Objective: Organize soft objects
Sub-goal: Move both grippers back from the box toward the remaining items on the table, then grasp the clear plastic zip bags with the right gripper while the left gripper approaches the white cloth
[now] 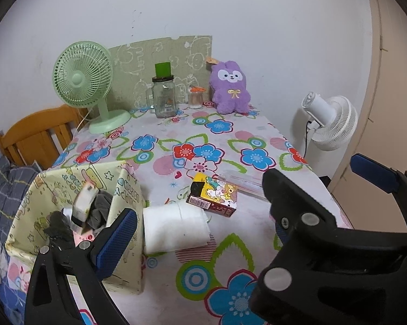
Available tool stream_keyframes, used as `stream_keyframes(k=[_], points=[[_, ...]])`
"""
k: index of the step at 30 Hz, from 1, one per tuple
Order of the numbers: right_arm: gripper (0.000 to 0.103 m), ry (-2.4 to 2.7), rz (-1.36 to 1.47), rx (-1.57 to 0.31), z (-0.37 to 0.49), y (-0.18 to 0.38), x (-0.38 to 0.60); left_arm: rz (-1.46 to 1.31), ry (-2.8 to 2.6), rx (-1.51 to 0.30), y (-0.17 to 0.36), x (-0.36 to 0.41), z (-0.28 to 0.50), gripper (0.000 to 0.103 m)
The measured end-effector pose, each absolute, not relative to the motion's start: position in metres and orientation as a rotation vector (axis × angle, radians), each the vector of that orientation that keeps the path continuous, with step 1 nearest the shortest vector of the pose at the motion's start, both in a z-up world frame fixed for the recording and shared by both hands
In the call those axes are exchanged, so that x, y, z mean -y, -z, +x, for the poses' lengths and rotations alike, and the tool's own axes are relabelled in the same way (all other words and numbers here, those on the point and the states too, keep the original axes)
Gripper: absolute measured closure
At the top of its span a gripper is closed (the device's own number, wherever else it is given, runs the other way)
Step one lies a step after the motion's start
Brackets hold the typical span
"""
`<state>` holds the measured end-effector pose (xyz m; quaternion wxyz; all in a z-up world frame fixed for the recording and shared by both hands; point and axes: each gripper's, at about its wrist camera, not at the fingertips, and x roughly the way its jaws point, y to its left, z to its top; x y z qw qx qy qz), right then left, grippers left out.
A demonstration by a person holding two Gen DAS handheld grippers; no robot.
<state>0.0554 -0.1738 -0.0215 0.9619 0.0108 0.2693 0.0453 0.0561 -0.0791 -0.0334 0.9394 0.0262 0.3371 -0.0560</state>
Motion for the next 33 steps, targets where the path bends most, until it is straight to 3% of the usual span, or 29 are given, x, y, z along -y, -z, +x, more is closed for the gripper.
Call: stream_keyframes(k=[33], points=[[0.001, -0.192, 0.006, -0.664, 0.111, 0.095, 0.186, -0.082, -0.123, -0.781, 0.108, 0.083, 0.09, 0.0]])
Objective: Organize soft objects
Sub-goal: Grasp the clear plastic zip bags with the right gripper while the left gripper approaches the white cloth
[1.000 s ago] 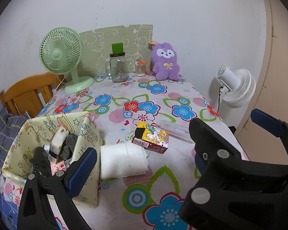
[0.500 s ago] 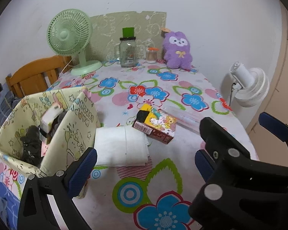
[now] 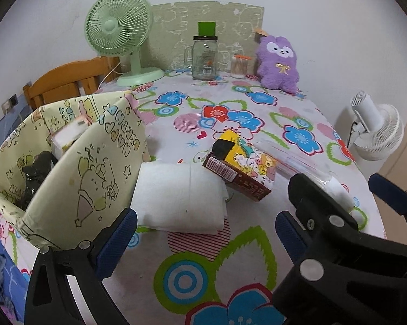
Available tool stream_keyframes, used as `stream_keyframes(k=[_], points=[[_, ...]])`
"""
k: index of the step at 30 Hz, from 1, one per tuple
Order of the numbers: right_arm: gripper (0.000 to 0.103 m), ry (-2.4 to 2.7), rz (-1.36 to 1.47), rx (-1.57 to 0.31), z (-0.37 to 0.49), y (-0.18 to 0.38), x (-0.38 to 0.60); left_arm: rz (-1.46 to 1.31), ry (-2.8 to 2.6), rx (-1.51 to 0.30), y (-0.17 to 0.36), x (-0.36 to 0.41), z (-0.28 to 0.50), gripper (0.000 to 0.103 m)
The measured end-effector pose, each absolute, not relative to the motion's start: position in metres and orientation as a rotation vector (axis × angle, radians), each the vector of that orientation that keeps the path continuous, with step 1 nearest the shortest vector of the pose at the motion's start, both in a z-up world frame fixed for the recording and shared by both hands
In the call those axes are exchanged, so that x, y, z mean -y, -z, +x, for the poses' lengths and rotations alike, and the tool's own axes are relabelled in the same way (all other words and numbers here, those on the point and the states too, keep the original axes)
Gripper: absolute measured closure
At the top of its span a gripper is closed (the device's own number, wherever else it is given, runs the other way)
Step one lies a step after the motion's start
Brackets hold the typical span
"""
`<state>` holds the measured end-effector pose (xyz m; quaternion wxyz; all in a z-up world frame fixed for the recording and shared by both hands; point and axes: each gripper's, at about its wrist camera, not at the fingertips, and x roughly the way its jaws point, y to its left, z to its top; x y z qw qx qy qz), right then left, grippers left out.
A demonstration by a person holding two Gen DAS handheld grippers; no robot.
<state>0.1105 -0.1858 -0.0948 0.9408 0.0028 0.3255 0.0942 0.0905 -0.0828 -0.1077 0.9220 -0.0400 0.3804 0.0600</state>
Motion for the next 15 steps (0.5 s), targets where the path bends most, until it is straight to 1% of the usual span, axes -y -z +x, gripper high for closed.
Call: stream_keyframes(k=[14, 15], points=[[0.001, -0.19, 0.017, -0.719, 0.135, 0.113, 0.189, -0.106, -0.125, -0.835, 0.125, 0.083, 0.113, 0.0], [0.001, -0.189, 0.017, -0.722, 0.137, 0.114, 0.19, -0.105, -0.119, -0.84, 0.126, 0.084, 0.115, 0.002]])
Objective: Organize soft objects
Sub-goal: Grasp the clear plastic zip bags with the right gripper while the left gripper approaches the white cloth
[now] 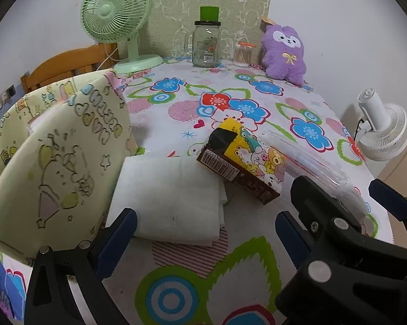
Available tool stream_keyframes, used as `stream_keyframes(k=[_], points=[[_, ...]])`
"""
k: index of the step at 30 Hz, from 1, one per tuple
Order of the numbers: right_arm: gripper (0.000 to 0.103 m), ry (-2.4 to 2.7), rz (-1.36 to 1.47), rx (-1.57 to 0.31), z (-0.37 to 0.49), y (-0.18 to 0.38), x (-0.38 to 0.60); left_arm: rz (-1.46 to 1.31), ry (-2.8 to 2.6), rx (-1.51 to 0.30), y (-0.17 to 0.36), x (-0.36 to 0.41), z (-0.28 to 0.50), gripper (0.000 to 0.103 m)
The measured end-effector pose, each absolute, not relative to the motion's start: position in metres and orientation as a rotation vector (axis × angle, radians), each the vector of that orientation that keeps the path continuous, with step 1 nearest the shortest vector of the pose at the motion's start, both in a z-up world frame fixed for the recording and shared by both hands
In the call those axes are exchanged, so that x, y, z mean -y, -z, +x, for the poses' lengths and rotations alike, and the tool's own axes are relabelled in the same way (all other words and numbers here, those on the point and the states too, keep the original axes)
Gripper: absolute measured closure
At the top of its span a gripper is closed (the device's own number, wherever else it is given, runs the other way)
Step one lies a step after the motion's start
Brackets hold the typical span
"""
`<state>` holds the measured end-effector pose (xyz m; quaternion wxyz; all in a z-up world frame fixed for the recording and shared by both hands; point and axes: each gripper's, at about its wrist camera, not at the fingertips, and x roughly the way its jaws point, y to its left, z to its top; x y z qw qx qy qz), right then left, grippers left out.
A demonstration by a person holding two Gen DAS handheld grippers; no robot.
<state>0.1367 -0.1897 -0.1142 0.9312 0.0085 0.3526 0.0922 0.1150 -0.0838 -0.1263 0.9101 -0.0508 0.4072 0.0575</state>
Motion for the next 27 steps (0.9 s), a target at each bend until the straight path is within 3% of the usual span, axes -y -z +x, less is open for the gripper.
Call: stream_keyframes(k=[7, 13, 17, 24, 27], points=[[0.001, -0.193, 0.012, -0.74, 0.144, 0.122, 0.192, -0.058, -0.134, -0.875, 0.132, 0.087, 0.123, 0.015], [0.001, -0.201, -0.002, -0.749, 0.146, 0.126, 0.191, -0.005, -0.116, -0.879, 0.132, 0.092, 0.121, 0.035], [0.001, -0.2, 0.0, -0.749, 0.146, 0.126, 0.191, 0.023, -0.098, -0.876, 0.131, 0.095, 0.121, 0.059], [0.001, -0.204, 0.006, -0.748, 0.145, 0.124, 0.191, 0.053, -0.048, -0.884, 0.129, 0.097, 0.122, 0.08], [0.001, -0.207, 0.007, -0.749, 0.144, 0.124, 0.191, 0.058, -0.027, -0.886, 0.129, 0.097, 0.122, 0.083]])
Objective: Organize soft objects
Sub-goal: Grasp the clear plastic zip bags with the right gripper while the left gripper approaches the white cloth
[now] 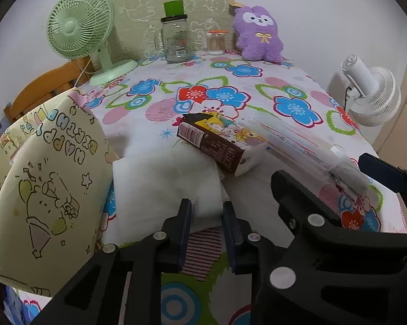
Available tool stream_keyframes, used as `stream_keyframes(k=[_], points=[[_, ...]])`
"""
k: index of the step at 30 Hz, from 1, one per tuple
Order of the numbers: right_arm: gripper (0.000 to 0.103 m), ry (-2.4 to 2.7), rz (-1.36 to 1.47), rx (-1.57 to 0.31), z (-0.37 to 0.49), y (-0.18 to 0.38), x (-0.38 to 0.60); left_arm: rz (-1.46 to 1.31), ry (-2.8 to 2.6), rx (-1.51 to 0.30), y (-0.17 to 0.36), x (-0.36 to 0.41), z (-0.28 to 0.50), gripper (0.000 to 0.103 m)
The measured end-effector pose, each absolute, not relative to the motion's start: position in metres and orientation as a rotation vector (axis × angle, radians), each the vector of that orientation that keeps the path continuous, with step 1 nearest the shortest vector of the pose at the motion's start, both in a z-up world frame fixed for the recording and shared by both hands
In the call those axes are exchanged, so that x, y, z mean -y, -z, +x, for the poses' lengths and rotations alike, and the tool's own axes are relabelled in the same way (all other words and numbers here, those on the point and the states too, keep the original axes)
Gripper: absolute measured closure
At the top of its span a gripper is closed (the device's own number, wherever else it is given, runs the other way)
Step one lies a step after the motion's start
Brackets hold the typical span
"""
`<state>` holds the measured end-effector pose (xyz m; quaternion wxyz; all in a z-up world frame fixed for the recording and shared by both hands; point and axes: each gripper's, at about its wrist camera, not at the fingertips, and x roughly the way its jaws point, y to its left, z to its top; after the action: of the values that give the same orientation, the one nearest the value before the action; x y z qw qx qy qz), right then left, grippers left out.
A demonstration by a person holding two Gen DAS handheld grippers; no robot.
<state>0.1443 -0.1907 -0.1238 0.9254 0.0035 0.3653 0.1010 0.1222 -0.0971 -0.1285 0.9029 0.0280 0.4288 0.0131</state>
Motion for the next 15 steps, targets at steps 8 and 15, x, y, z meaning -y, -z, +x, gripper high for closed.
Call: stream_keyframes(k=[8, 15], points=[[0.001, -0.227, -0.024, -0.742, 0.146, 0.122, 0.184, 0.079, 0.007, -0.893, 0.128, 0.096, 0.125, 0.085], [0.003, -0.242, -0.038, -0.739, 0.155, 0.124, 0.181, 0.082, 0.017, -0.903, 0.128, 0.095, 0.129, 0.085]])
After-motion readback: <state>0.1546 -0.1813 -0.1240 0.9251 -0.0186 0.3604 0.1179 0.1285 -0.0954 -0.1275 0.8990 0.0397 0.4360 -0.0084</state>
